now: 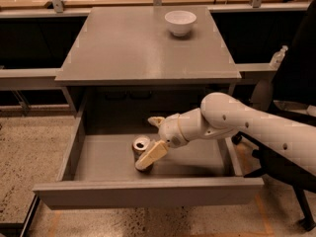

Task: Pick orange can from top drawer and place on counter

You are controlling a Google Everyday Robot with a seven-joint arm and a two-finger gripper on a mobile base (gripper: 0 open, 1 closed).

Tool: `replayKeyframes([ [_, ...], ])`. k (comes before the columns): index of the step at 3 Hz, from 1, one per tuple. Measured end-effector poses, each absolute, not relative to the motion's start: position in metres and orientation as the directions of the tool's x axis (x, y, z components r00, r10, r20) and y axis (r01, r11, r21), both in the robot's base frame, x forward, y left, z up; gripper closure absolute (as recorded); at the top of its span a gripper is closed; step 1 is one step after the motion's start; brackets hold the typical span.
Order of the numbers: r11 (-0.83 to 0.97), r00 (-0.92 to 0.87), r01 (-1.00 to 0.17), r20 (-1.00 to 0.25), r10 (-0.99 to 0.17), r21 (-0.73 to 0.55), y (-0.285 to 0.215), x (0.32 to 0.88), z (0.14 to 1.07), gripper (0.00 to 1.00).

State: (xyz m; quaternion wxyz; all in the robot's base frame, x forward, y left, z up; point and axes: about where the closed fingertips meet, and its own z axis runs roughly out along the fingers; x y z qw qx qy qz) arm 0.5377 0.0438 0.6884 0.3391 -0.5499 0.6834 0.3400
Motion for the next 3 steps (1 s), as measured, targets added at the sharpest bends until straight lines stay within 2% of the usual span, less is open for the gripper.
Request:
replayKeyframes([
  [1, 0.179, -0.17, -0.98, -0.839, -0.517, 0.088, 0.0565, 0.541, 0.6785, 0.0],
  [2, 0.198, -0.185, -0.976, -0.836, -0.516, 0.093, 0.0582, 0.5403, 0.672, 0.16],
  [3, 0.221, -0.197, -0.971, -0.834, -0.515, 0.094, 0.0527, 0.5396, 0.6706, 0.41],
])
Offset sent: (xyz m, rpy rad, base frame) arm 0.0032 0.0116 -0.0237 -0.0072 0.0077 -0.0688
